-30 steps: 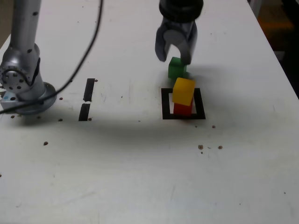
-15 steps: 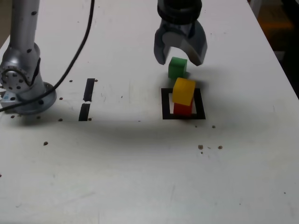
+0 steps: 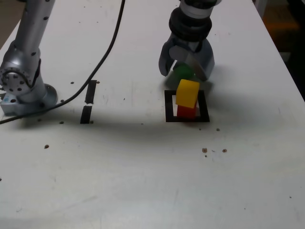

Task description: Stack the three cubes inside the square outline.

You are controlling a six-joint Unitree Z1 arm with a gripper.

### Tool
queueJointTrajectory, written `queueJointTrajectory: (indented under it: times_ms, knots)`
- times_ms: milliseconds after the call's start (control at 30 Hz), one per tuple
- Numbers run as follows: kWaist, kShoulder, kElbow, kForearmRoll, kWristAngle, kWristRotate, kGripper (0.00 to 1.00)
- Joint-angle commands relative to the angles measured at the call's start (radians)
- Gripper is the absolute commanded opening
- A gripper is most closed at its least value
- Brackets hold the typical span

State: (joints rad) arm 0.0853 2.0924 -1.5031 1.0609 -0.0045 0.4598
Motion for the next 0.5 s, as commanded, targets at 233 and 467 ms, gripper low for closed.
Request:
queueJointTrajectory:
  times_ms: [233, 467]
  knots:
    - [0.004, 0.01, -0.001, -0.01, -0.009, -0.001, 0.87]
    - [0.003, 0.021, -0.008, -0.014, -0.012, -0.006, 0.77]
